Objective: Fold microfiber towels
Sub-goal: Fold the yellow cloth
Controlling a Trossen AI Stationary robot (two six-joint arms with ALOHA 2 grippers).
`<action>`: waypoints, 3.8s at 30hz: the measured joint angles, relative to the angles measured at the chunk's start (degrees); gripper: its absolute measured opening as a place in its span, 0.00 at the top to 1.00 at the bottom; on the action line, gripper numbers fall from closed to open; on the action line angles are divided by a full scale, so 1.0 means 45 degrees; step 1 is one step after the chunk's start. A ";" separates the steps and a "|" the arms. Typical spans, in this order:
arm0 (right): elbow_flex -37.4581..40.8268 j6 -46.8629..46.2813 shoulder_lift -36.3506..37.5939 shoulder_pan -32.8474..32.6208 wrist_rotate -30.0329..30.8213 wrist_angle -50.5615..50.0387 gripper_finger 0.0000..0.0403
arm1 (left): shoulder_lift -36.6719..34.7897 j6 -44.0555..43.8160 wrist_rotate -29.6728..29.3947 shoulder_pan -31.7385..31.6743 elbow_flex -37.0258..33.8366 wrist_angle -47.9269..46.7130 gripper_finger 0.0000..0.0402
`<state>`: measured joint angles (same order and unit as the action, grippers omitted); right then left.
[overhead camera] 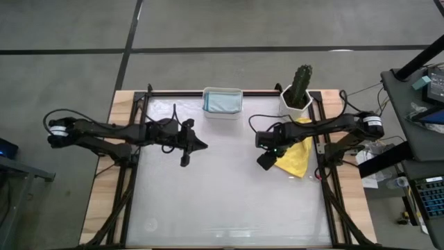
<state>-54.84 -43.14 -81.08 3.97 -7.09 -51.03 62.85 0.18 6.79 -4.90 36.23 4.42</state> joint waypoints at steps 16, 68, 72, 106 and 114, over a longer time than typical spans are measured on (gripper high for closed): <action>0.1475 -0.1814 -0.0015 0.0010 0.1173 0.2578 0.53 | 0.0000 0.0011 0.0000 0.0285 0.0000 0.0220 0.98; -0.7102 0.8222 0.0073 -0.0688 0.1952 0.5491 0.98 | -0.0044 0.0074 0.0096 0.0561 0.0011 0.2561 0.53; -0.7127 0.8620 0.0138 -0.0685 0.1928 0.6141 0.98 | -0.0028 0.0059 0.0097 0.0586 -0.0005 0.2071 0.51; -0.9730 0.9493 -0.0074 -0.0689 0.2254 0.2392 0.98 | 0.2667 -0.0303 0.1735 0.0931 0.0005 -0.0515 0.99; -0.6735 0.8828 -0.0121 -0.0685 0.2254 0.2671 0.98 | 0.2667 -0.0292 -0.0251 0.0928 -0.0005 -0.0785 0.99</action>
<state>-85.15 -3.42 -81.62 0.89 3.05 -39.01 74.85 -1.13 5.66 -0.73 36.21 0.89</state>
